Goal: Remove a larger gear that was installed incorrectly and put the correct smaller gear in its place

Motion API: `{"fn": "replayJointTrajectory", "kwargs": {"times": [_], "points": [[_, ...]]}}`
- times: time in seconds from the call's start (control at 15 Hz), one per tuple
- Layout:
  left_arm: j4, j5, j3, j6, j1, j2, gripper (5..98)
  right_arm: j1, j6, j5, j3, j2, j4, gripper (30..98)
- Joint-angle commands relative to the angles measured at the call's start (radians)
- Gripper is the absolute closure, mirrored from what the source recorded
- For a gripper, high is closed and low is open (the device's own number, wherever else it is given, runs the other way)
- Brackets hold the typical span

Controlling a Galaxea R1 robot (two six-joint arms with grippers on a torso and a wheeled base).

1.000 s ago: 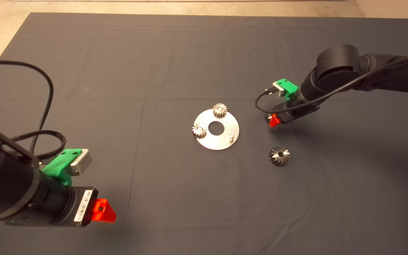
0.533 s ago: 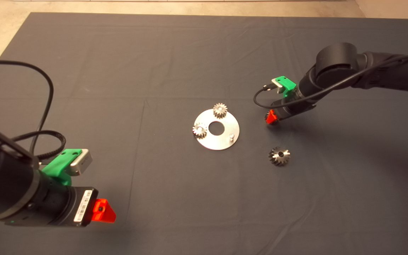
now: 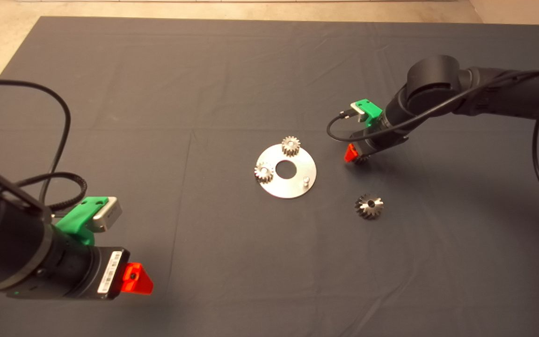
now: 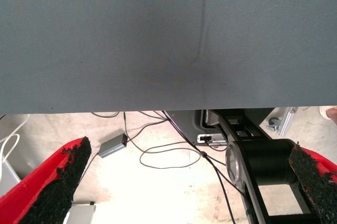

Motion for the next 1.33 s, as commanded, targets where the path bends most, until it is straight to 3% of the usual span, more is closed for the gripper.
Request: {"fn": "replayJointTrajectory", "kwargs": {"times": [0.0,0.87,1.27], "points": [[-0.019,0.005,0.013,-0.004,-0.006,-0.001,5.9,0.019,-0.003,0.0,0.001,-0.005,0.012,51.0],[-0.019,0.005,0.013,-0.003,-0.006,-0.002,5.9,0.017,0.003,0.002,0.003,-0.011,0.012,53.2],[-0.019,0.005,0.015,-0.003,-0.006,-0.003,5.9,0.016,0.004,0.002,0.003,-0.01,0.012,62.2]]}}
